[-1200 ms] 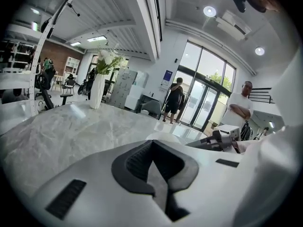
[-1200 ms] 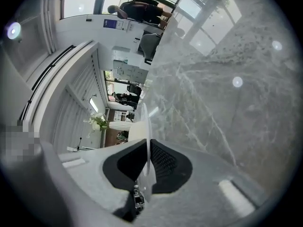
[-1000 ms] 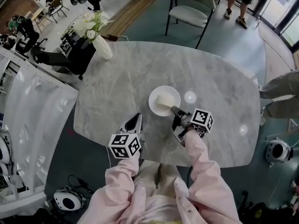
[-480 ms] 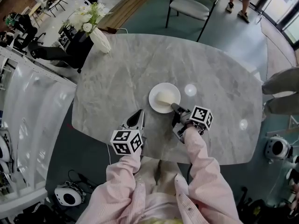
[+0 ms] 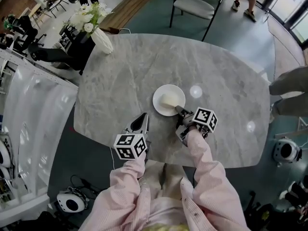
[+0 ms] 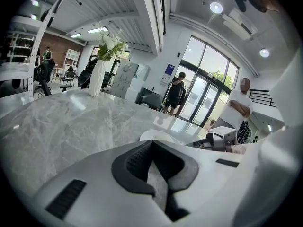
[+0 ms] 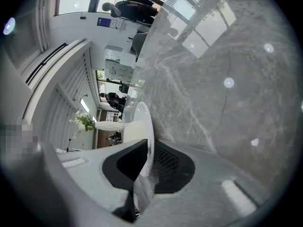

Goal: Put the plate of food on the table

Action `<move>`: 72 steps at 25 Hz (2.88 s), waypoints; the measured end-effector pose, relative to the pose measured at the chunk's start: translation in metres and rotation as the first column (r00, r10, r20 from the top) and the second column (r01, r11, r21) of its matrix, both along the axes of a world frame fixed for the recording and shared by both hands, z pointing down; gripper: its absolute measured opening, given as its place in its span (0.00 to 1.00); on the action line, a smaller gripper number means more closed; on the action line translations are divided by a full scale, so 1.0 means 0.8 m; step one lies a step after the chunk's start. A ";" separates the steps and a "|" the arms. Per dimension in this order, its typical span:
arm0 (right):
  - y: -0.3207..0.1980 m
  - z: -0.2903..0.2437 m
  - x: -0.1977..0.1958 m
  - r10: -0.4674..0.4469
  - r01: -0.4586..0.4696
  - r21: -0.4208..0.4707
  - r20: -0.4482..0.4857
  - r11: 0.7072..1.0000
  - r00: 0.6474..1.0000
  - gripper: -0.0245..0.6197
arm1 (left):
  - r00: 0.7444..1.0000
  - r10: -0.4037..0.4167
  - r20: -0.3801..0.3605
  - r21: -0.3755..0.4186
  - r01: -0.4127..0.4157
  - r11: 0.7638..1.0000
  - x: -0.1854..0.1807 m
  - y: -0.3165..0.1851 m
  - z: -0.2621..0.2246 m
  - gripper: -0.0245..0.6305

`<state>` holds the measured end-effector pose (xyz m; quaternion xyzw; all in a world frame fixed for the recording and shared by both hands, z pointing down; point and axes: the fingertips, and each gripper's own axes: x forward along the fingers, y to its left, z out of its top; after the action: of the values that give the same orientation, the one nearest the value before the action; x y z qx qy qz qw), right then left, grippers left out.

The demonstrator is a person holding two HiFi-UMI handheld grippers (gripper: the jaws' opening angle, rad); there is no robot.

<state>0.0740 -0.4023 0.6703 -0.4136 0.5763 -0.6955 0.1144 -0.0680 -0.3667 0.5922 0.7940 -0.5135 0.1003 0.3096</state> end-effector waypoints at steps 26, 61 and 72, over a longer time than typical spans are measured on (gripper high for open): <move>0.006 -0.017 0.029 0.143 -0.140 0.029 -0.194 0.990 0.970 0.40 | 0.999 0.016 -0.038 0.047 -0.014 0.999 0.008 0.002 -0.027 0.04; 0.084 -0.289 0.014 0.000 0.386 0.625 -0.525 0.679 0.851 0.05 | 0.987 0.153 0.045 0.330 -0.159 0.931 0.032 0.050 -0.189 0.04; 0.088 -0.338 0.044 0.177 0.411 0.704 -0.600 0.579 0.780 0.05 | 0.995 0.070 0.076 0.425 -0.096 0.900 -0.011 0.041 -0.239 0.04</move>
<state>0.1091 -0.3320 0.3998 -0.4751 0.8584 -0.1881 0.0461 -0.0766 -0.3342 0.4013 0.8605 -0.4974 0.0216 0.1077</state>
